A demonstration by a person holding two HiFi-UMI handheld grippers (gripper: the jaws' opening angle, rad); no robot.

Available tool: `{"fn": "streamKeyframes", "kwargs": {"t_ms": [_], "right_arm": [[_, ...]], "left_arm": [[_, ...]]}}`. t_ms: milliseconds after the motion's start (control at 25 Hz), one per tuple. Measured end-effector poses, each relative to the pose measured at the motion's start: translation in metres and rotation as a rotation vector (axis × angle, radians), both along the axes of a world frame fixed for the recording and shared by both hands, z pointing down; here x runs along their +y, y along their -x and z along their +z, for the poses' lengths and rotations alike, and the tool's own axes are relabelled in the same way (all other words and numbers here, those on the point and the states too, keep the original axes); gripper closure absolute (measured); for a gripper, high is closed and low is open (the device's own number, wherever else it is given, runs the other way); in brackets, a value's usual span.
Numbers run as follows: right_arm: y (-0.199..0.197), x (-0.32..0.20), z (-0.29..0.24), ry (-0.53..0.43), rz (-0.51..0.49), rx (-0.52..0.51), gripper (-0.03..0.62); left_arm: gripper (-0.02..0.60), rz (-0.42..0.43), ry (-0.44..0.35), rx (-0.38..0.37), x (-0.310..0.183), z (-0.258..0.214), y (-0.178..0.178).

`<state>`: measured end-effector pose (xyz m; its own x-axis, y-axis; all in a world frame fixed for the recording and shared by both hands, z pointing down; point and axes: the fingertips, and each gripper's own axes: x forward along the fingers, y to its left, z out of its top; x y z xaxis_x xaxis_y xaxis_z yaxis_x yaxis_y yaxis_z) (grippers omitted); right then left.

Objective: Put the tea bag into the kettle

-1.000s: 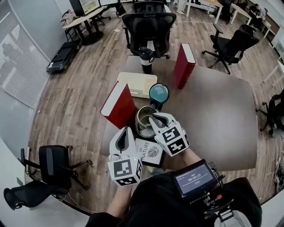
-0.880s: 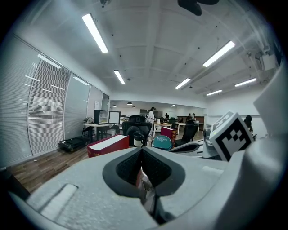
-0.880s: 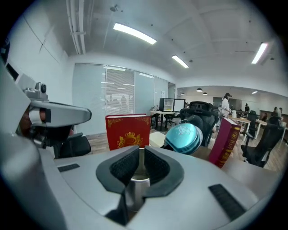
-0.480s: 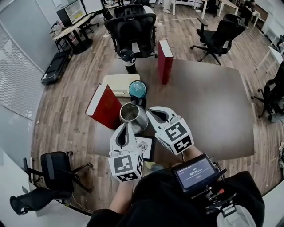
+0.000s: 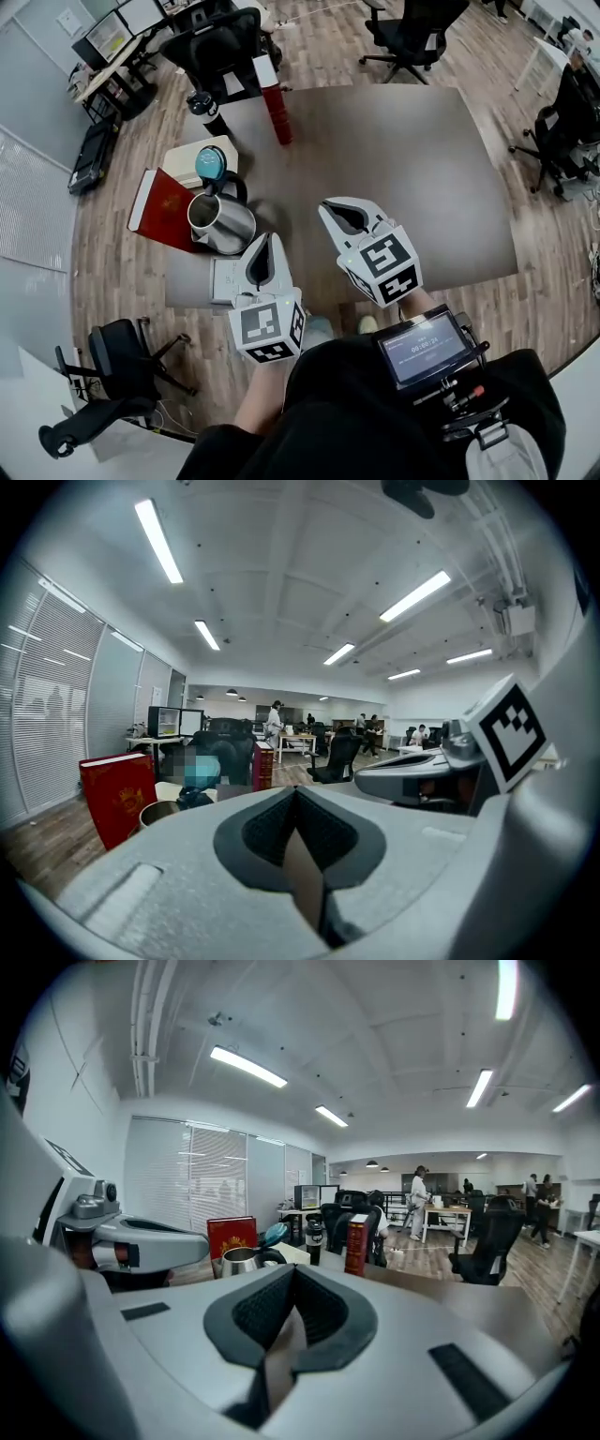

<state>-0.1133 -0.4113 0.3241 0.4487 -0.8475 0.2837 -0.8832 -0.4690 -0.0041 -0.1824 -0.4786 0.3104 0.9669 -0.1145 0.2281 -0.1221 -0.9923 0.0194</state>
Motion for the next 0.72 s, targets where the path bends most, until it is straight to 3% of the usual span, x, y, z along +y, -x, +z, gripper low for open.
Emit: {"fn": "streamKeyframes", "kwargs": {"t_ms": [320,480,720], "right_arm": [[0.03,0.088,0.027,0.02,0.067,-0.009,0.586],[0.034,0.111,0.036,0.006,0.103,-0.022,0.586],[0.037,0.124,0.019,-0.03,0.142,-0.023,0.586]], "left_arm": [[0.578,0.038,-0.014,-0.009,0.084,0.013,0.03],[0.578,0.064,-0.022,-0.035,0.105,0.026,0.035],[0.578,0.105,-0.055,-0.03,0.118,0.006,0.035]]}}
